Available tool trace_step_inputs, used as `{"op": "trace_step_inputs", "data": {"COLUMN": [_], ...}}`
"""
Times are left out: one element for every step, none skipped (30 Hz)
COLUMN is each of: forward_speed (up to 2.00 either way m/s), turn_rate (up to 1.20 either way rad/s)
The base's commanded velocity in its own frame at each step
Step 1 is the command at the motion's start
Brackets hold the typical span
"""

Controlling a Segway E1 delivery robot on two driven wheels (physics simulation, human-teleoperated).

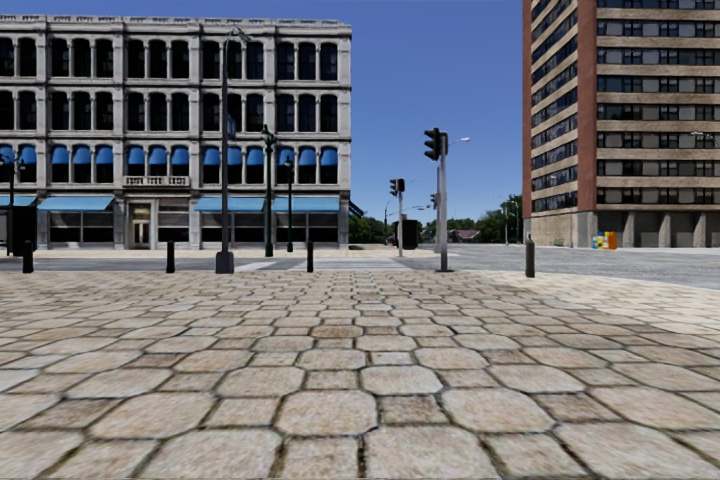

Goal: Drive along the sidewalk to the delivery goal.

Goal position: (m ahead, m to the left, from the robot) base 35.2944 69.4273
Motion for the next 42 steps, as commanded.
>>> {"op": "trace_step_inputs", "data": {"forward_speed": [2.00, 2.00, 2.00, 2.00, 2.00, 2.00, 2.00, 2.00, 2.00, 2.00, 2.00, 2.00, 2.00, 2.00, 2.00, 2.00, 2.00, 2.00, 2.00, 2.00, 2.00, 2.00, 2.00, 2.00, 2.00, 2.00, 2.00, 2.00, 2.00, 2.00, 2.00, 2.00, 2.00, 2.00, 2.00, 2.00, 2.00, 2.00, 2.00, 2.00, 2.00, 2.00], "turn_rate": [0.00, 0.00, 0.00, 0.00, 0.00, 0.00, 0.00, 0.00, 0.00, 0.00, 0.00, 0.00, 0.00, 0.00, 0.00, 0.00, 0.00, 0.00, 0.00, 0.00, 0.00, 0.00, 0.00, 0.00, 0.00, 0.00, 0.00, 0.00, 0.00, 0.00, 0.00, 0.00, 0.00, 0.00, 0.00, 0.00, 0.00, 0.00, 0.00, 0.00, 0.00, 0.00]}}
